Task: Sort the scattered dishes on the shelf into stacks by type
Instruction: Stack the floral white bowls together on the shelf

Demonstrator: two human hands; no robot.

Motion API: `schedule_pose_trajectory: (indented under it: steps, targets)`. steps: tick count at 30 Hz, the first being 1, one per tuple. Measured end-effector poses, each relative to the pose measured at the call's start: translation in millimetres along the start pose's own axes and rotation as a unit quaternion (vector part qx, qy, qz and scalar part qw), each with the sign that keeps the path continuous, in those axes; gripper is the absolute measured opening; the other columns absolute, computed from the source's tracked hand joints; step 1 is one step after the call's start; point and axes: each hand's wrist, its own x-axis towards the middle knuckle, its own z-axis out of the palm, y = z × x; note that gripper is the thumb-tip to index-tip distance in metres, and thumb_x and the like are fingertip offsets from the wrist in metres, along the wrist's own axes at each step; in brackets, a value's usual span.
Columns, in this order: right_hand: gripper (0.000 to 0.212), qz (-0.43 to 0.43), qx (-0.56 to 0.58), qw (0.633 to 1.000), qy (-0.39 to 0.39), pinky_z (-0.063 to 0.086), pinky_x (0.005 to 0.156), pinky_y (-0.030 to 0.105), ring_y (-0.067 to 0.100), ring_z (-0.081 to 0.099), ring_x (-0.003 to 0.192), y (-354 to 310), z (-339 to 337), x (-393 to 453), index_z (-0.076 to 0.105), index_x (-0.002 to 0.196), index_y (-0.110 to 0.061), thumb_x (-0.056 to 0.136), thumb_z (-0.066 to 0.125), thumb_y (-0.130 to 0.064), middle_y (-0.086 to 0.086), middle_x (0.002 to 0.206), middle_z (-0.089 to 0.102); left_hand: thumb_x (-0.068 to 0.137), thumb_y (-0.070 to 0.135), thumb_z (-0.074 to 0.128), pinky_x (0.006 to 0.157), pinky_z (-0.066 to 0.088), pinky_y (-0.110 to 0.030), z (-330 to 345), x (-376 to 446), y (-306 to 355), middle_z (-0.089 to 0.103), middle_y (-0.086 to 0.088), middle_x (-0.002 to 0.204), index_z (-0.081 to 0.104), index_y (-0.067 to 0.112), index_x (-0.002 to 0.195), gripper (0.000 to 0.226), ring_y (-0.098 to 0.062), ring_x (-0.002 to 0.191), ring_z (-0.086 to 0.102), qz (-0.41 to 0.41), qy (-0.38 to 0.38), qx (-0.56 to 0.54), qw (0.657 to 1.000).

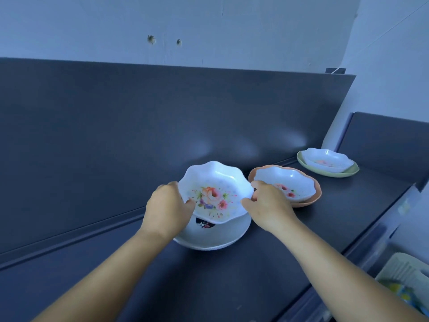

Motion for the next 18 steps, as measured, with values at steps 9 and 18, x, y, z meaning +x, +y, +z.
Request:
schedule_pose_trajectory:
  steps: [9,18]
  targets:
    - [0.014,-0.020,0.007,0.999,0.048,0.035,0.061,0.029,0.021,0.047,0.072,79.1,-65.5,43.9,0.046,0.074,-0.026,0.086,0.050,-0.019,-0.006,0.068,0.050,0.084,0.017,0.060,0.041,0.028,-0.022,54.3,22.0,91.4,0.043,0.003,0.056,0.034,0.014,0.060,0.036,-0.014,0.047,0.038,-0.028,-0.025,-0.089,0.995]
    - [0.020,-0.004,0.031,0.999,0.023,0.027,0.051,0.030,0.019,0.033,0.055,151.8,-84.9,92.5,0.038,0.069,-0.013,0.083,0.052,-0.017,-0.003,0.056,0.037,0.081,0.014,0.060,0.044,0.029,-0.023,112.8,51.1,151.7,0.040,0.000,0.057,0.038,0.009,0.064,0.028,-0.016,0.049,0.034,-0.068,-0.070,-0.083,0.992]
